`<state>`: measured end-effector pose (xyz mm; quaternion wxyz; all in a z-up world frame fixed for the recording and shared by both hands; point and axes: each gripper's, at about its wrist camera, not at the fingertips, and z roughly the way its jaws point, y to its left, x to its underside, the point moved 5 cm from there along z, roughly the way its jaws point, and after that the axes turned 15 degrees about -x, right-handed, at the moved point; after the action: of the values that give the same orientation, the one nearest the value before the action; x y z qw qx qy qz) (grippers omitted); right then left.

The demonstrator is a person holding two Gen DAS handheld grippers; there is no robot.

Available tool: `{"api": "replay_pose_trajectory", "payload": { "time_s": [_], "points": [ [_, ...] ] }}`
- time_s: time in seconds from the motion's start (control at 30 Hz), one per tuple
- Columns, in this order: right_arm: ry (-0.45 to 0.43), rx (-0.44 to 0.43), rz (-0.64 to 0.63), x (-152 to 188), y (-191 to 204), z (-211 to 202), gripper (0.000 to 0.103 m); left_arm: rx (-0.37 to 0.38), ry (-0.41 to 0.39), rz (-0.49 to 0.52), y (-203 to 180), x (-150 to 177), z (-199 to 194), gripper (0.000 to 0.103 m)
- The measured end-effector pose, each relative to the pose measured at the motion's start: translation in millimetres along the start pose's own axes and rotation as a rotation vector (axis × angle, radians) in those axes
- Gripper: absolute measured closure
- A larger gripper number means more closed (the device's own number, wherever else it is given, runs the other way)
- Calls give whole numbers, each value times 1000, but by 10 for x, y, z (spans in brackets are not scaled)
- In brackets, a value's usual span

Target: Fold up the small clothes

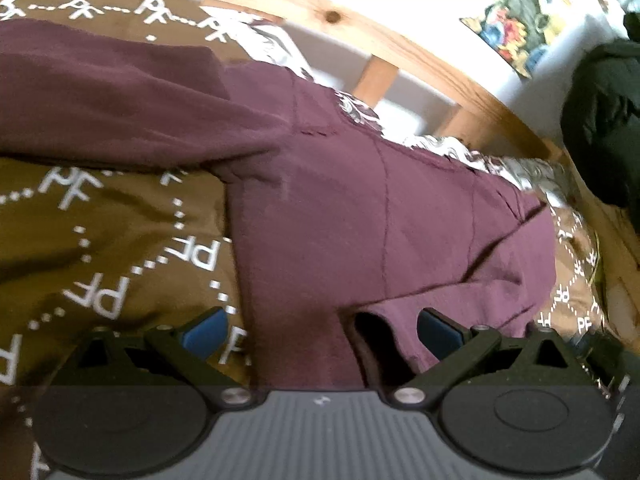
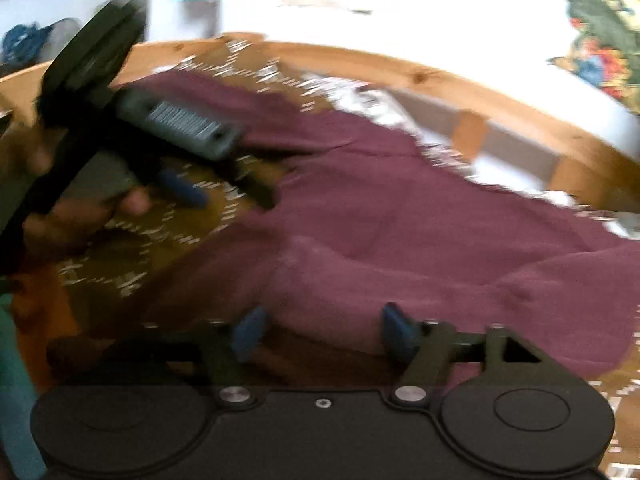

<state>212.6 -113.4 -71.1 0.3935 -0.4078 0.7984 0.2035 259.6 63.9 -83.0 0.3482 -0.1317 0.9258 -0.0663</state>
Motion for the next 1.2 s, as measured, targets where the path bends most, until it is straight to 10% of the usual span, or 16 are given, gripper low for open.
{"api": "replay_pose_trajectory", "payload": {
  "time_s": [0.4, 0.57, 0.73, 1.07, 1.2],
  "points": [
    [-42, 463, 262, -210, -1872, -254, 20, -86, 14, 114, -194, 203, 310, 1],
    [-80, 496, 474, -88, -2440, -225, 28, -111, 11, 174, -235, 264, 315, 1],
    [-122, 507, 488, -147, -2500, -238, 96, -131, 13, 257, -321, 333, 314, 1],
    [-169, 548, 546, -87, -2596, -415, 95, -151, 22, 376, -431, 441, 312, 1],
    [-170, 560, 546, 23, -2494, -474, 72, -137, 36, 356, -412, 410, 309, 1]
  ]
}}
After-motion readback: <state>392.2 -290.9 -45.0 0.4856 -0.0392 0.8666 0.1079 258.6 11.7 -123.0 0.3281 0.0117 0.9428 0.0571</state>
